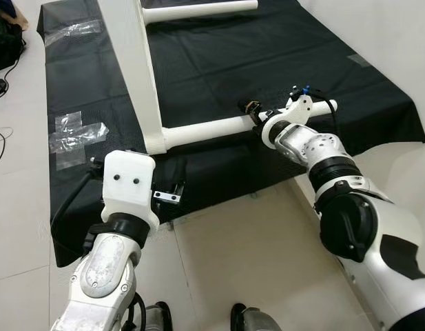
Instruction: Building children table
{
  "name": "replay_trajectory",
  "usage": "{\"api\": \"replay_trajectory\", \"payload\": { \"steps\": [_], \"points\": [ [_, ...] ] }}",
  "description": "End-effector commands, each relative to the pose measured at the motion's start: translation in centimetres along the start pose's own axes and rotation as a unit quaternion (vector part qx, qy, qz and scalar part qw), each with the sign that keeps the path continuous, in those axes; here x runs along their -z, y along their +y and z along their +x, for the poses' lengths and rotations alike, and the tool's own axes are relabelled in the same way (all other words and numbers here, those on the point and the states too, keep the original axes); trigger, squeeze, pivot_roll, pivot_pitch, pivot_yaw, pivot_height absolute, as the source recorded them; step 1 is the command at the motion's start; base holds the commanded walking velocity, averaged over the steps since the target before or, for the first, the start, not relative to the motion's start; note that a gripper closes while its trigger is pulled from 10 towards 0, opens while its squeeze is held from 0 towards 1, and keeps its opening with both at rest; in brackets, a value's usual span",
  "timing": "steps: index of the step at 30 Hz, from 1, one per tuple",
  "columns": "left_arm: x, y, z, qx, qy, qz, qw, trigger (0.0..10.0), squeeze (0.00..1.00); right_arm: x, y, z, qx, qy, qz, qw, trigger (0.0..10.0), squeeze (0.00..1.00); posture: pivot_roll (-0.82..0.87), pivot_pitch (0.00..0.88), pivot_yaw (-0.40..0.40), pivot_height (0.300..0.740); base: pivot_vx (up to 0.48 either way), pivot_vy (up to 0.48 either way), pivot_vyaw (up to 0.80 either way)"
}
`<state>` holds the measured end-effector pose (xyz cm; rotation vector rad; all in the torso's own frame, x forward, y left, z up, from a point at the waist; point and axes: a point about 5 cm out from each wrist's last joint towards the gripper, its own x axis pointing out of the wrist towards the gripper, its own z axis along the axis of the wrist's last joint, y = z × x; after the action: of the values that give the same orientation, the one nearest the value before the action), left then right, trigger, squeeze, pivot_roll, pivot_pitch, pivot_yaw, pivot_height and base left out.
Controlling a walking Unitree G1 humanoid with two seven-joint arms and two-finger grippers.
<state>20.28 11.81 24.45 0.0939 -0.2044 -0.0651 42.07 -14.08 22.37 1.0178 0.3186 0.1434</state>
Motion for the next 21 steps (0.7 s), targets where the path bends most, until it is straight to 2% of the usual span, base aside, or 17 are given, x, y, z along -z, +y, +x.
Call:
{"api": "replay_trajectory", "payload": {
  "steps": [1,2,4,6,7,8,10,11,14,15,18,21],
  "points": [
    [-0.1,0.2,-0.3,-0.004,0.0,0.005,1.0,10.0,0.0,0.9,-2.2,-0.1,0.036,0.004,0.055,0.998,10.0,0.0,0.09,0.239,-0.057,0.74,0.0,0.0,0.0],
    [-0.1,0.3,-0.3,-0.004,0.001,0.006,1.0,10.0,0.0,0.1,-2.3,-0.2,0.027,-0.02,0.105,0.994,10.0,0.0,0.09,0.239,-0.059,0.74,0.0,0.0,0.0],
    [-0.1,0.3,-0.3,-0.004,0.001,0.006,1.0,10.0,0.0,0.1,-2.3,-0.2,0.027,-0.02,0.105,0.994,10.0,0.0,0.09,0.239,-0.059,0.74,0.0,0.0,0.0],
    [-0.1,0.3,-0.4,-0.005,0.003,0.005,1.0,10.0,0.0,-0.9,-2.5,-0.5,0.027,-0.047,0.166,0.985,10.0,0.0,0.09,0.238,-0.057,0.74,0.0,0.0,0.0],
    [-0.1,0.3,-0.4,-0.006,0.003,0.006,1.0,10.0,0.0,-1.3,-3.0,-0.7,0.05,-0.055,0.182,0.98,10.0,0.0,0.09,0.238,-0.057,0.74,0.0,0.0,0.0],
    [-0.1,0.3,-0.4,-0.006,0.003,0.006,1.0,10.0,0.0,-1.3,-3.0,-0.7,0.05,-0.055,0.182,0.98,10.0,0.0,0.09,0.238,-0.057,0.74,0.0,0.0,0.0],
    [-0.1,0.3,-0.4,-0.006,0.002,0.008,1.0,10.0,0.0,-1.8,-4.0,-1.0,0.103,-0.072,0.201,0.972,10.0,0.0,0.09,0.237,-0.059,0.74,0.0,0.0,0.0],
    [-0.1,0.3,-0.4,-0.006,0.002,0.008,1.0,10.0,0.0,-1.8,-4.0,-1.0,0.103,-0.072,0.201,0.972,10.0,0.0,0.09,0.237,-0.059,0.74,0.0,0.0,0.0],
    [0.0,0.3,-0.4,-0.005,0.003,0.006,1.0,10.0,0.0,-4.2,-5.3,-2.1,0.163,-0.126,0.229,0.951,10.0,0.0,0.09,0.246,-0.052,0.74,0.0,0.0,0.0],
    [0.0,0.3,-0.4,-0.005,0.003,0.006,1.0,10.0,0.0,-4.2,-5.3,-2.1,0.163,-0.126,0.229,0.951,10.0,0.0,0.09,0.246,-0.052,0.74,0.0,0.0,0.0],
    [0.0,0.2,-0.3,-0.004,0.004,0.006,1.0,10.0,0.0,-5.4,-5.8,-2.8,0.18,-0.15,0.247,0.94,10.0,0.0,0.09,0.246,-0.052,0.74,0.0,0.0,0.0],
    [0.0,0.2,-0.3,-0.004,0.004,0.007,1.0,10.0,0.0,-5.6,-5.8,-2.9,0.18,-0.148,0.25,0.94,10.0,0.0,0.09,0.246,-0.052,0.74,0.0,0.0,0.0]
  ]
}}
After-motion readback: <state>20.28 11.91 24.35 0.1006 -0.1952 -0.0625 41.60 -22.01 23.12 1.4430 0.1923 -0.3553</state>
